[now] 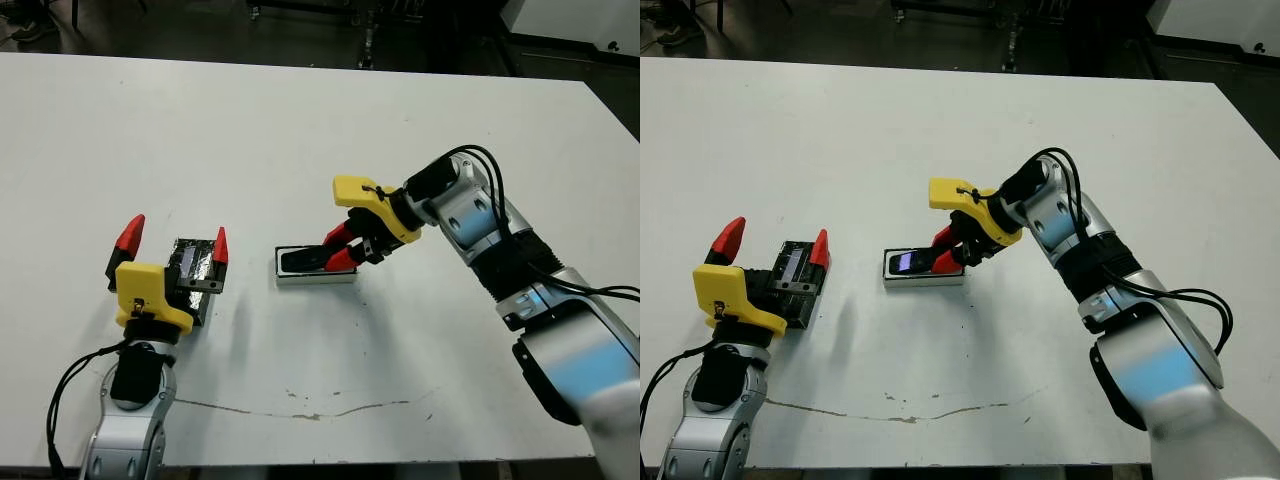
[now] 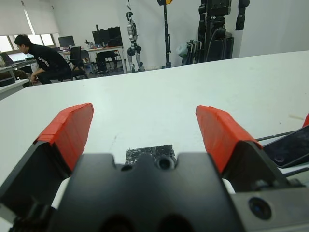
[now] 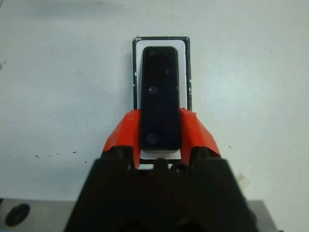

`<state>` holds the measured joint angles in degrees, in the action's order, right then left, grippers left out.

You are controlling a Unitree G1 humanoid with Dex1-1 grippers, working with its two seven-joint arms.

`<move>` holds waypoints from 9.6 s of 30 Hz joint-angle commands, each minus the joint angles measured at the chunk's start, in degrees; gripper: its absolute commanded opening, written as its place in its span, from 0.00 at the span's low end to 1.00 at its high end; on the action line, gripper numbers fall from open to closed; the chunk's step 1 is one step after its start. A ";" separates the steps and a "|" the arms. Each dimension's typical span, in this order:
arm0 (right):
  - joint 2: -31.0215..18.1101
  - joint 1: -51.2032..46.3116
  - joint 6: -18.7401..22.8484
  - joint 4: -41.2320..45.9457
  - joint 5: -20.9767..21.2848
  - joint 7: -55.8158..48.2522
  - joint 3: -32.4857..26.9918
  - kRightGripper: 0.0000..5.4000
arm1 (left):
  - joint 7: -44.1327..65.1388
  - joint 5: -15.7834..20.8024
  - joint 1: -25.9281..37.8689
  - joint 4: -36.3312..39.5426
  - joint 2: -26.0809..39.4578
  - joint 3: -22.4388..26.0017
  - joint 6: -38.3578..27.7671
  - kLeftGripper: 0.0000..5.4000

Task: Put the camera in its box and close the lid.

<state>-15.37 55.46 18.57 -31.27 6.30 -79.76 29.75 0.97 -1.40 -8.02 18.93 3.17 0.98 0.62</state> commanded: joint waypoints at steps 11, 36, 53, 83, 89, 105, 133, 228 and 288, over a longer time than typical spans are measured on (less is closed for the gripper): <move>0.55 -3.10 0.36 4.74 0.69 3.92 0.59 0.34 | 0.17 0.35 -0.51 -0.29 -0.01 -0.04 0.74 1.00; -0.85 0.77 -1.92 0.37 -1.49 5.44 -5.83 1.00 | 0.52 0.53 -0.38 -0.02 0.20 -0.25 1.10 1.00; 0.90 -28.31 10.57 48.76 -11.37 41.04 -28.91 0.70 | 0.20 -2.11 -1.25 3.32 1.44 0.33 3.90 1.00; 10.43 -56.24 -1.69 55.86 -15.37 68.81 -34.47 0.00 | 3.87 -4.48 -0.94 12.84 6.60 0.22 23.30 1.00; 10.44 -56.95 -2.25 55.51 -15.45 69.22 -33.75 0.00 | 5.88 -4.05 0.53 14.29 8.20 -0.62 30.28 1.00; 10.57 -57.75 -3.15 54.57 -15.96 69.40 -32.93 0.00 | 3.64 -4.24 3.94 7.90 7.20 -0.93 29.44 1.00; 10.58 -58.27 -3.11 54.88 -16.41 69.40 -31.67 0.00 | 3.95 -3.04 6.14 7.64 7.47 -1.90 38.57 1.00; 11.38 -60.10 -2.44 55.26 -18.51 69.74 -30.46 0.00 | 27.95 24.27 12.48 8.50 32.01 6.07 54.61 0.59; 10.23 -59.52 -1.56 53.91 -18.52 69.30 -30.98 0.00 | 73.19 12.69 50.58 -59.03 21.24 -12.00 11.64 0.59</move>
<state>-4.38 -3.72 16.08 23.07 -12.46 -10.77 -1.00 73.11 10.91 41.31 -38.56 24.53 -11.54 11.96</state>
